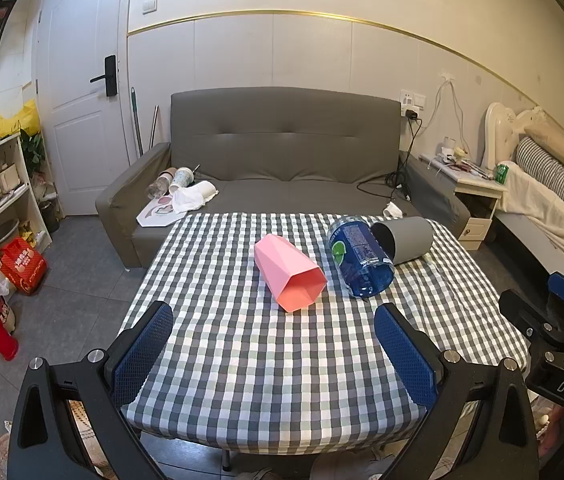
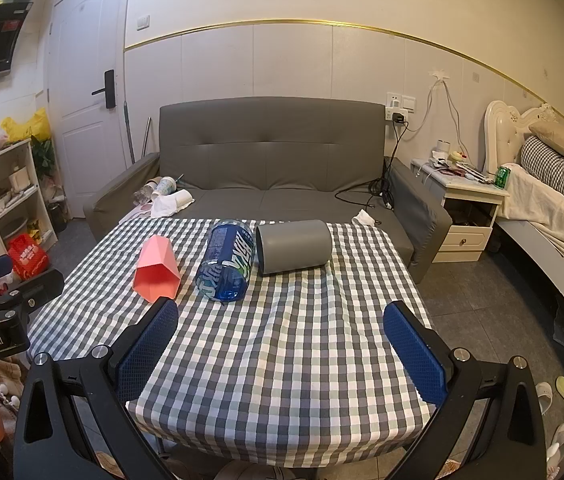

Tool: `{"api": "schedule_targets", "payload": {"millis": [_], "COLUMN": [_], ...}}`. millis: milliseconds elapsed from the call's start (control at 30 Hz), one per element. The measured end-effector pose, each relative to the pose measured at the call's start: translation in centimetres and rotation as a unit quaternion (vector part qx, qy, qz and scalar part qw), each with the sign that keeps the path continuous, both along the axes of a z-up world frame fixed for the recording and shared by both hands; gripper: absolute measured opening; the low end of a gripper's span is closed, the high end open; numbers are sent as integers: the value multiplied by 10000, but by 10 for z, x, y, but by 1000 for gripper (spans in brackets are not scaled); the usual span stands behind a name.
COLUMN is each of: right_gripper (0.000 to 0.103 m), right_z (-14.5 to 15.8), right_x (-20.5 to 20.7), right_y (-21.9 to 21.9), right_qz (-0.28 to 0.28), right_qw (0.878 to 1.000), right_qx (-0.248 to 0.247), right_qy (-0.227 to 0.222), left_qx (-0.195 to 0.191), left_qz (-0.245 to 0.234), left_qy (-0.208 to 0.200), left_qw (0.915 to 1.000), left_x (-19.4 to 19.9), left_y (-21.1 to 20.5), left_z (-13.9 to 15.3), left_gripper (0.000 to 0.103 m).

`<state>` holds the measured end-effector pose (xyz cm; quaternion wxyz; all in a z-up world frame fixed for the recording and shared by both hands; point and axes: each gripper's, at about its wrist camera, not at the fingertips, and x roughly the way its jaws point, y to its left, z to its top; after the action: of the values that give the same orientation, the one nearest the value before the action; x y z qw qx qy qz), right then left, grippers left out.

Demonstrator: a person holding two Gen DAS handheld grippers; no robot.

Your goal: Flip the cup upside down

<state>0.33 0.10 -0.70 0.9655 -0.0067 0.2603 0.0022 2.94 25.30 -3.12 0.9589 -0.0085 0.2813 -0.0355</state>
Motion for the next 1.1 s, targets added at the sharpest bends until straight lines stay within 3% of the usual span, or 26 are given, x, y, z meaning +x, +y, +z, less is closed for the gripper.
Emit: {"api": "schedule_targets", "payload": {"millis": [1100], "right_gripper": [103], "right_z": [-3], "right_x": [1], "right_y": [1], "right_qz": [-1], "right_qw": [10000], "right_qx": [-2], "right_qy": [23], "left_qx": [17], "left_qz": [0], "left_qy": [12], "left_qw": [10000], "left_x": [1], "left_y": [-1], "left_z": [0], "left_gripper": [103]}}
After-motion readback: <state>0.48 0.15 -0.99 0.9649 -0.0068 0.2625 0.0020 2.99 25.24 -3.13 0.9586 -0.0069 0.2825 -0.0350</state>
